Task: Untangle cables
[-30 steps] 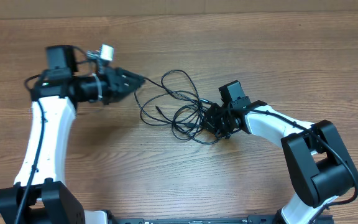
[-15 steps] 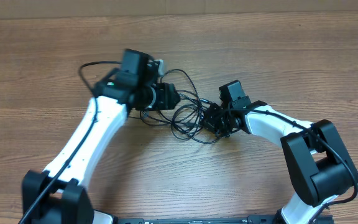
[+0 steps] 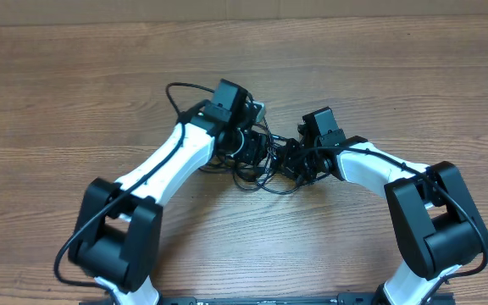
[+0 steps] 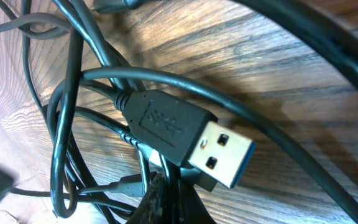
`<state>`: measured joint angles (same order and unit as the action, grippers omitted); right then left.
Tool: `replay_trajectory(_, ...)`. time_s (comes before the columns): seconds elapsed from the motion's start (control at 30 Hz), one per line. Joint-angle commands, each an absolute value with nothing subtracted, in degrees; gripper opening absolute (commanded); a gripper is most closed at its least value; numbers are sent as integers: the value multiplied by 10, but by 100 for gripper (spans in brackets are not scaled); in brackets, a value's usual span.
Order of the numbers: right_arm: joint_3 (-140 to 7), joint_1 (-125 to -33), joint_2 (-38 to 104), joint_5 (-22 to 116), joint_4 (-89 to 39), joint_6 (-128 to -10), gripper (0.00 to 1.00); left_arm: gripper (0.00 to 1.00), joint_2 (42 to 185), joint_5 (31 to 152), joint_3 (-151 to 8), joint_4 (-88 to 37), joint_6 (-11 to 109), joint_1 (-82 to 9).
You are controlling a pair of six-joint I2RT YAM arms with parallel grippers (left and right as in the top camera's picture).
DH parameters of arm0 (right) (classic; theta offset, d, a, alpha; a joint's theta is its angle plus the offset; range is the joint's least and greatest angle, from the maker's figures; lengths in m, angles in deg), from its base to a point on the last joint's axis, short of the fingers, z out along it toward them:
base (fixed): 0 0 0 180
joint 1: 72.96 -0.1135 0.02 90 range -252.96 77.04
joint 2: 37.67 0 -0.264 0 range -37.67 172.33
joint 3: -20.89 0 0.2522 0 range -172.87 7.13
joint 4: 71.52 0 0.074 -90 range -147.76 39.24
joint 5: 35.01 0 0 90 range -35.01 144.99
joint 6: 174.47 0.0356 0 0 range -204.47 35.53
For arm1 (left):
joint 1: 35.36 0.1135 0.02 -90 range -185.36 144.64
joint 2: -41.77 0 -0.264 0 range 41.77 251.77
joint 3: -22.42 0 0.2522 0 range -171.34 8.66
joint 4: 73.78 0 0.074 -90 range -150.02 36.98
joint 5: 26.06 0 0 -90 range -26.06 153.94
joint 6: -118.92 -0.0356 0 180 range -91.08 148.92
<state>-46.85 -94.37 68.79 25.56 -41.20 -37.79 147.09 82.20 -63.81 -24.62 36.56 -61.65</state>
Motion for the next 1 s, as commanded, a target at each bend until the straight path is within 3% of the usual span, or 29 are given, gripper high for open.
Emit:
replay_trajectory(0.0,-465,-942,692,249,-415,-385,4,59,1503,813,-642,-263,336,-621)
replay_trajectory(0.3,-465,-942,692,253,-414,-385,4,57,1541,813,-642,-269,336,-621)
replay_trajectory(0.47,-465,-942,692,253,-414,-385,4,29,1544,815,-642,-262,336,-621)
replay_trajectory(0.57,-465,-942,692,254,-415,-385,4,29,1543,825,-647,-253,336,-621)
replay_trajectory(0.6,-465,-942,692,254,-415,-385,4,25,1543,829,-648,-253,336,-620)
replay_trajectory(0.67,-465,-942,692,256,-414,-385,4,4,1543,831,-655,-246,336,-620)
replay_trajectory(0.97,-465,-942,692,260,-414,-385,4,4,1523,832,-837,-61,337,-601)
